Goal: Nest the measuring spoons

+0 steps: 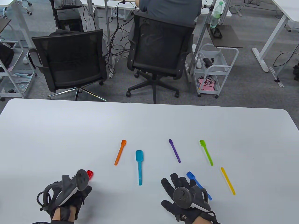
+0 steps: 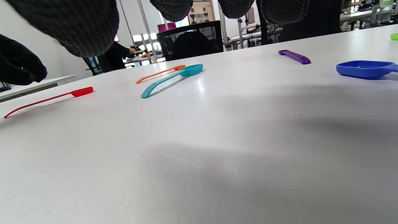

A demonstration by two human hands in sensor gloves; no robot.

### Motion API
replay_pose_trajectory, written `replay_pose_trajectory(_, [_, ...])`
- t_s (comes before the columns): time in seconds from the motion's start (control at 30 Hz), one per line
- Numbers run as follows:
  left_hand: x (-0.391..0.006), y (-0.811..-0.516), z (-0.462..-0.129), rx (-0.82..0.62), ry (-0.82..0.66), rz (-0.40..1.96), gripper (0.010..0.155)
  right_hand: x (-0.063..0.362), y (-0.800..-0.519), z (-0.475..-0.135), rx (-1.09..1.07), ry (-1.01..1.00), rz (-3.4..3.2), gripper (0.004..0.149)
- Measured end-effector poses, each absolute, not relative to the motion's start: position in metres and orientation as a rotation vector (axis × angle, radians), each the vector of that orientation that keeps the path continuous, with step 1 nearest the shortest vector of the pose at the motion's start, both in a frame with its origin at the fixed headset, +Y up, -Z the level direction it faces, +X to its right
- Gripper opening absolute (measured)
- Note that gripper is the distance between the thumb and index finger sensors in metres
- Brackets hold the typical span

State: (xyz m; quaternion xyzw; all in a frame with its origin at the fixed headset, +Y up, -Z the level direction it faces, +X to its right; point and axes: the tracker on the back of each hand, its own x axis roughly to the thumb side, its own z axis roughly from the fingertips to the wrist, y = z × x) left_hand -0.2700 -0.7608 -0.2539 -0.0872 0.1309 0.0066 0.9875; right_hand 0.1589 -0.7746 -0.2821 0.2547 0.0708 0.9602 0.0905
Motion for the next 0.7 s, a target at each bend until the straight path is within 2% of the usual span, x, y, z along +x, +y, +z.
replay_pose_trajectory(0.17, [-0.287, -0.777, -0.246, -0.200, 0.304, 0.020, 0.083, 0.159, -0.775, -0.282, 0.753, 0.217, 2.856, 0.084])
replay_pose_trajectory(0.47, [-0.293, -0.796, -0.249, -0.272, 0.353, -0.032, 0.082, 0.160, -0.775, -0.282, 0.751, 0.215, 2.854, 0.084])
replay_pose_trajectory(0.7, [-0.292, -0.799, -0.249, -0.276, 0.360, -0.038, 0.079, 0.159, -0.774, -0.283, 0.753, 0.214, 2.851, 0.084])
